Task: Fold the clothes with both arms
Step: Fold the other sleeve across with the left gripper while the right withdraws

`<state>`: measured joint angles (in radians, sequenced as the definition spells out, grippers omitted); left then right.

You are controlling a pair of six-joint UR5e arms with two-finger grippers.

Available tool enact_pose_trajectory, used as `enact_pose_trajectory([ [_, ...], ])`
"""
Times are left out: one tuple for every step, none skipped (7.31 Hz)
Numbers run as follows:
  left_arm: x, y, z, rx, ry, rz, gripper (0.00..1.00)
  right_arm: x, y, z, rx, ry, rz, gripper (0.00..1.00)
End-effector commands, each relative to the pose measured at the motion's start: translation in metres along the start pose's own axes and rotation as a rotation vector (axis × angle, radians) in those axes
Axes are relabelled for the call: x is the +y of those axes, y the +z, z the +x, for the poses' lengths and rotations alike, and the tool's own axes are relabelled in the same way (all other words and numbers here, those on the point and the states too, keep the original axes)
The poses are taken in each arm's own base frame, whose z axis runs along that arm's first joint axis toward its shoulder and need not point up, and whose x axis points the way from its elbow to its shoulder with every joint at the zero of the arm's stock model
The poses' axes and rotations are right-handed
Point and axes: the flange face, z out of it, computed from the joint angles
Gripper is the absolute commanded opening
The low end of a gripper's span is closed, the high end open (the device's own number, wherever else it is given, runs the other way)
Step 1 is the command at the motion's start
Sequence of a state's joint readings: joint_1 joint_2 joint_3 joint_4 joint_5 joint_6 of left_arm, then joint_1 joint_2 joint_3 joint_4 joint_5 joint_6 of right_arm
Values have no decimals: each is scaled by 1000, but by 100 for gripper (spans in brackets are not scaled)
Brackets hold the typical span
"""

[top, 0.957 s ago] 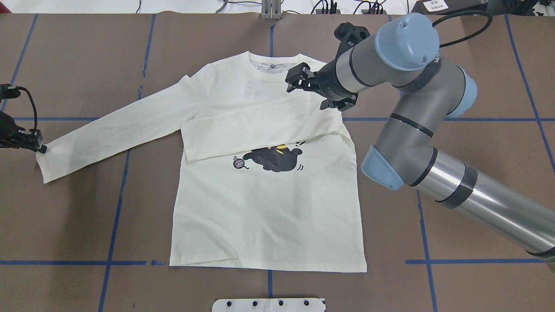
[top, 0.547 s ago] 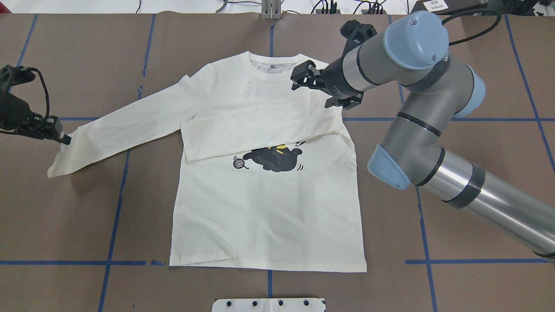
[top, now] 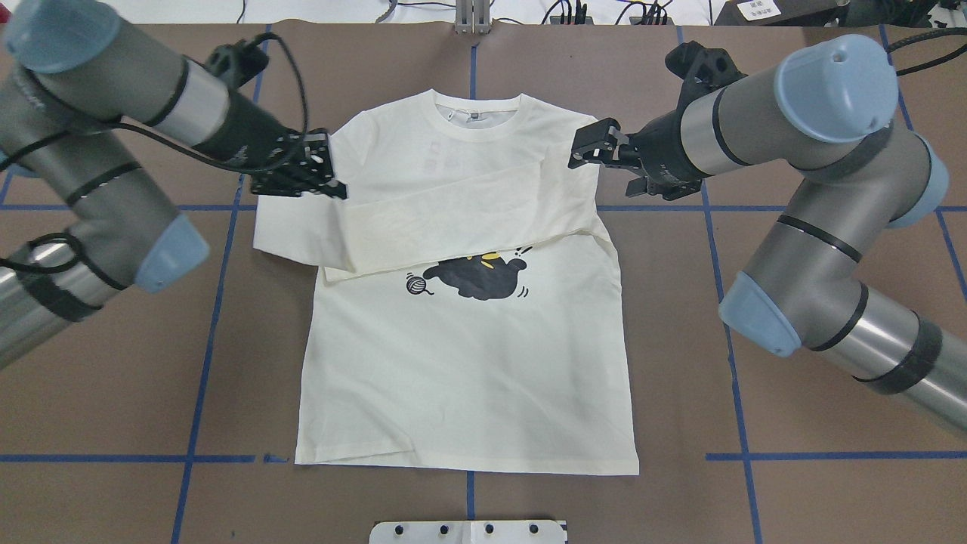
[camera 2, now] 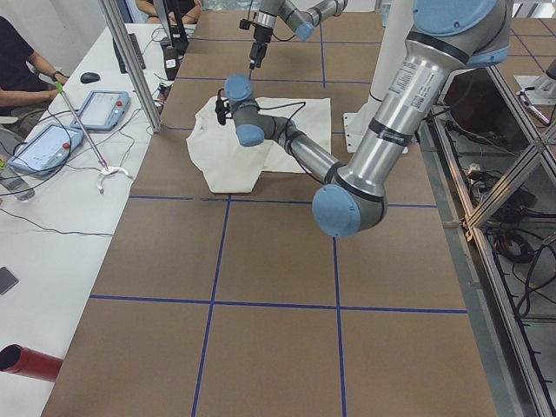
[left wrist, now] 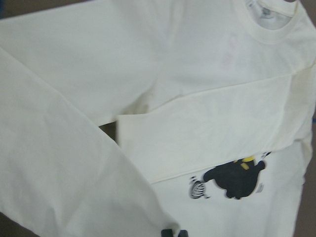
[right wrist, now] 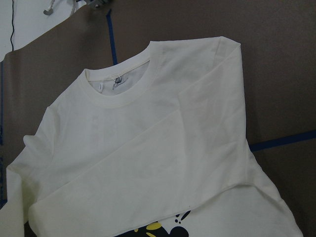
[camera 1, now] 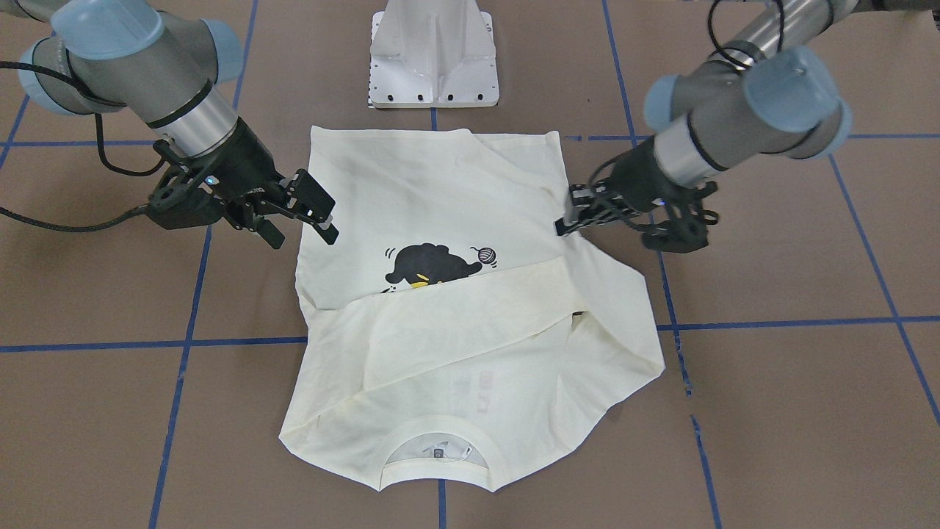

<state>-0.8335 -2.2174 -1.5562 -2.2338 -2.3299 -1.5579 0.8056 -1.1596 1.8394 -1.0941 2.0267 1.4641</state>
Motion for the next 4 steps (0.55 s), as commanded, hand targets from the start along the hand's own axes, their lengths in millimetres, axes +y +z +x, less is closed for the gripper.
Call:
enact_pose_trajectory([
  [6,75,187,76,-69,92,0,-16,-21,33,21,-21,-2,100],
  [39,124,215,88,-49,128,0,-16,-28,43,27,-24,3,100],
  [67,171,205,113,-30,180,0,-21,-32,47,28,-20,7,100],
  [71,198,195,120,-26,209,0,-23,-33,50,34,-32,9,100],
])
